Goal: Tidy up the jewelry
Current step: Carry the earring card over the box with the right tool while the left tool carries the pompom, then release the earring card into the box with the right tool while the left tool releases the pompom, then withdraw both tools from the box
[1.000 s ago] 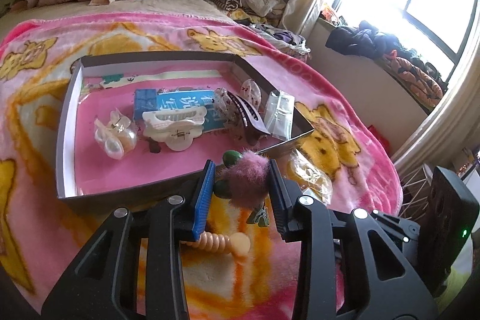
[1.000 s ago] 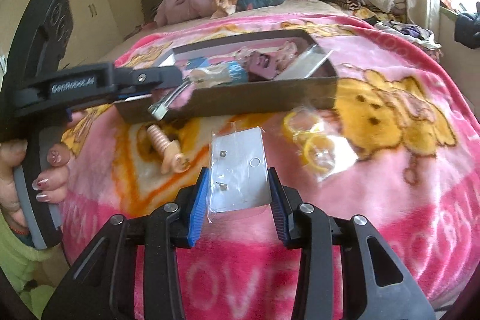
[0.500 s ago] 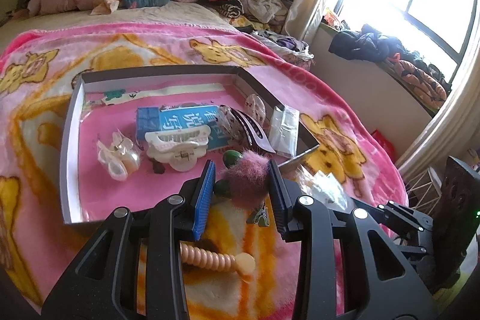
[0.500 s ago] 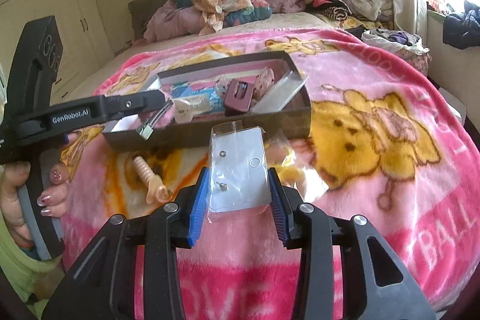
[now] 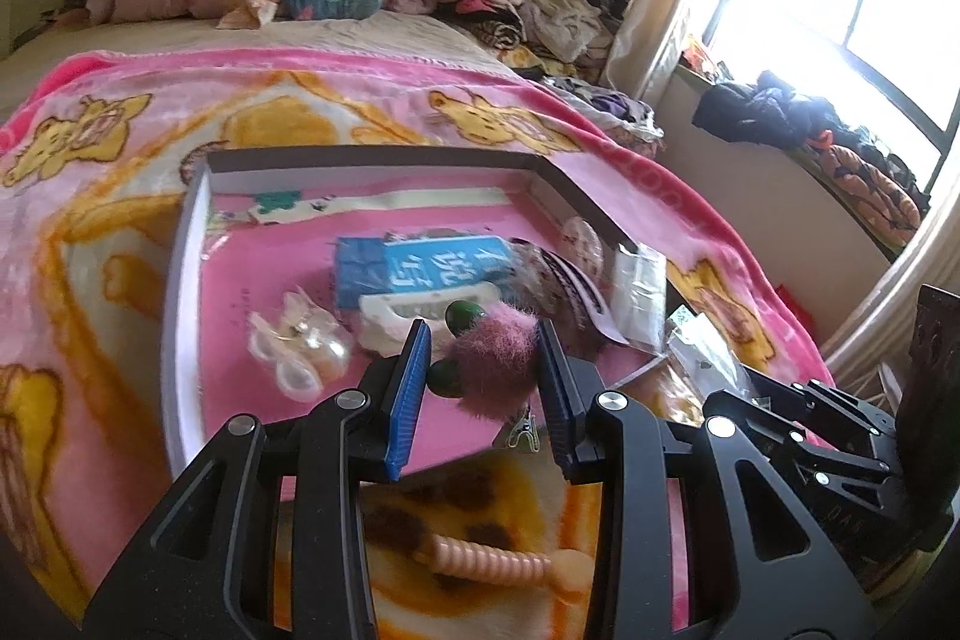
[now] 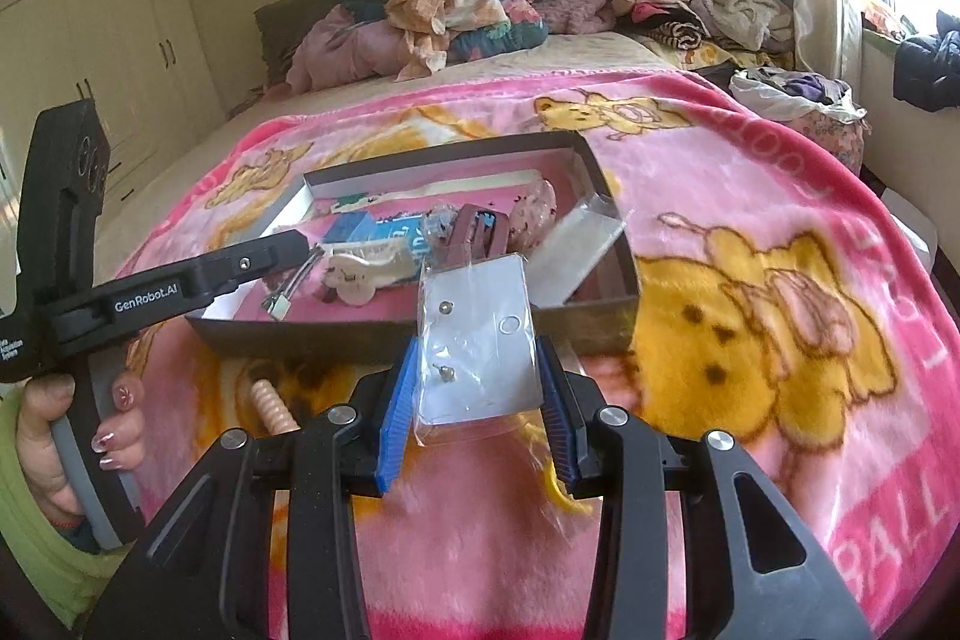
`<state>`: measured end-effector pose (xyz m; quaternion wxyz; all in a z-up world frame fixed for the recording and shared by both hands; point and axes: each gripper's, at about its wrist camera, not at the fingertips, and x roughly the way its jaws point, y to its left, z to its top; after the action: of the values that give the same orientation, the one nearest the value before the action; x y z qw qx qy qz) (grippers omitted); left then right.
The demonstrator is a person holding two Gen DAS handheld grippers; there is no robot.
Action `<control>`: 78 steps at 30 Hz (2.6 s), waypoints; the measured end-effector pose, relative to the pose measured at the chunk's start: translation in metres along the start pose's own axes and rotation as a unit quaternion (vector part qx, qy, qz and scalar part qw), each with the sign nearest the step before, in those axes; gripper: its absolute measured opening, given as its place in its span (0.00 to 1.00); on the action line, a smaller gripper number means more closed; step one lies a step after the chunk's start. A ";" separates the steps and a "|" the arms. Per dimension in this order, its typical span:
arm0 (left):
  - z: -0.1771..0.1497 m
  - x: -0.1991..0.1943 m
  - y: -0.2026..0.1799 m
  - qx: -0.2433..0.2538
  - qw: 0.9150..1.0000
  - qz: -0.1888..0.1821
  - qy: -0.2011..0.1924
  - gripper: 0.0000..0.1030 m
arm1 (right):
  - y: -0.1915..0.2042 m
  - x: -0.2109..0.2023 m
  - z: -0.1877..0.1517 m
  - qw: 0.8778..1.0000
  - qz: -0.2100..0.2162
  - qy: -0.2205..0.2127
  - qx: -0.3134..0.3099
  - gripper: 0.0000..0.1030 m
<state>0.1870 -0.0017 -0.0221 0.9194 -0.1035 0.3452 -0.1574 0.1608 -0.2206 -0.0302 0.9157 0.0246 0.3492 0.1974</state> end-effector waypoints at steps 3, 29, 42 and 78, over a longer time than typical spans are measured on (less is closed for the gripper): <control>0.002 -0.002 0.006 0.000 1.000 0.013 -0.008 0.26 | 0.004 0.007 0.006 1.000 0.003 0.001 -0.005 0.35; 0.018 0.006 0.054 -0.033 0.998 0.054 -0.023 0.26 | 0.032 0.064 0.061 0.999 0.019 0.000 -0.045 0.36; 0.024 0.022 0.069 -0.044 0.997 0.069 -0.013 0.27 | 0.043 0.097 0.057 0.998 0.037 0.022 -0.054 0.36; 0.001 -0.011 0.031 -0.004 0.998 0.064 -0.027 0.74 | 0.018 0.033 0.016 0.999 0.053 0.003 -0.004 0.60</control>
<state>0.1865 0.0311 -0.0245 0.9364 -0.0887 0.3264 -0.0939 0.1877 -0.1902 -0.0361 0.9029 0.0383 0.3497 0.2471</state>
